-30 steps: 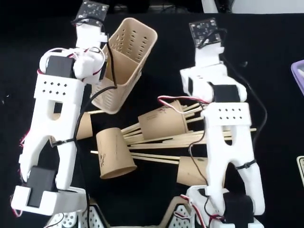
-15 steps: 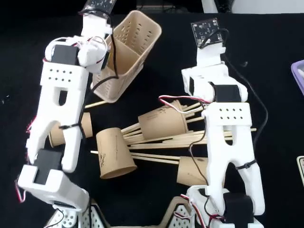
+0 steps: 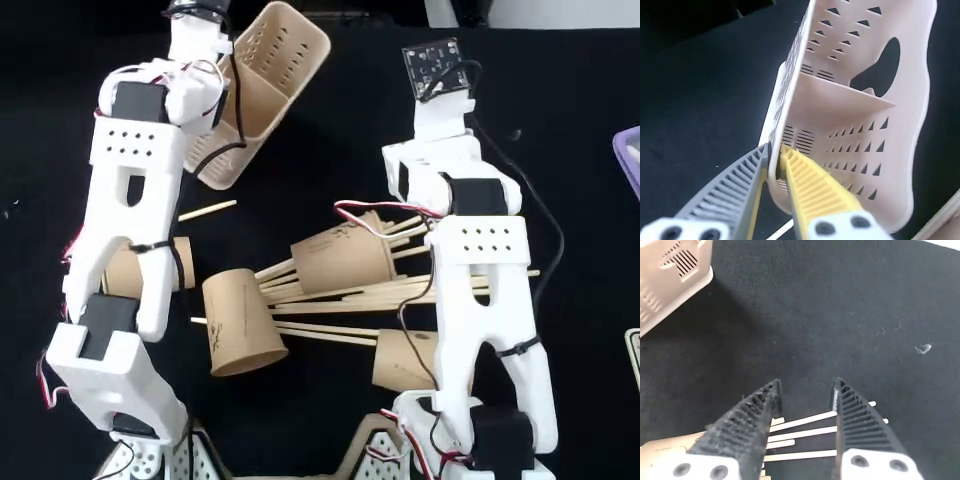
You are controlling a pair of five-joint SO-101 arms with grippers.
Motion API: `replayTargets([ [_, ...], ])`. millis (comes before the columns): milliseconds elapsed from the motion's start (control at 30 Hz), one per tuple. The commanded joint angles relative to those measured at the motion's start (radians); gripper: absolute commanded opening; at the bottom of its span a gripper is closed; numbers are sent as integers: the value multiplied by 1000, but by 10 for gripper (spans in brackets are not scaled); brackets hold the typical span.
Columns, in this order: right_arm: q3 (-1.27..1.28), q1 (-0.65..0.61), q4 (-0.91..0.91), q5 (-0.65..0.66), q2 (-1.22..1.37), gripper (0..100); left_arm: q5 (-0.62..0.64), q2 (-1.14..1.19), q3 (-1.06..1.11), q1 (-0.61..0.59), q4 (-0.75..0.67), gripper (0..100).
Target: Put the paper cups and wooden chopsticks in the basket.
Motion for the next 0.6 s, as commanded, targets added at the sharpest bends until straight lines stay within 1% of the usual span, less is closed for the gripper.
replayTargets([
  [0, -13, 11, -26, -6, -44, 177, -9, 12, -44, -16, -17, 30],
  [67, -13, 11, -26, -2, -45, 177, -14, 14, -48, -16, 17, 30],
  [233, -13, 11, -26, -5, -42, 177, -87, 14, -116, -2, 198, 31],
  [300, -13, 11, -26, -6, -44, 177, -100, 14, -139, -4, 249, 31],
  [500, -15, 11, -26, -8, -45, 177, -106, 14, -248, 1, 370, 31],
  [567, -15, 11, -28, -8, -45, 177, -106, 17, -266, 2, 388, 31],
])
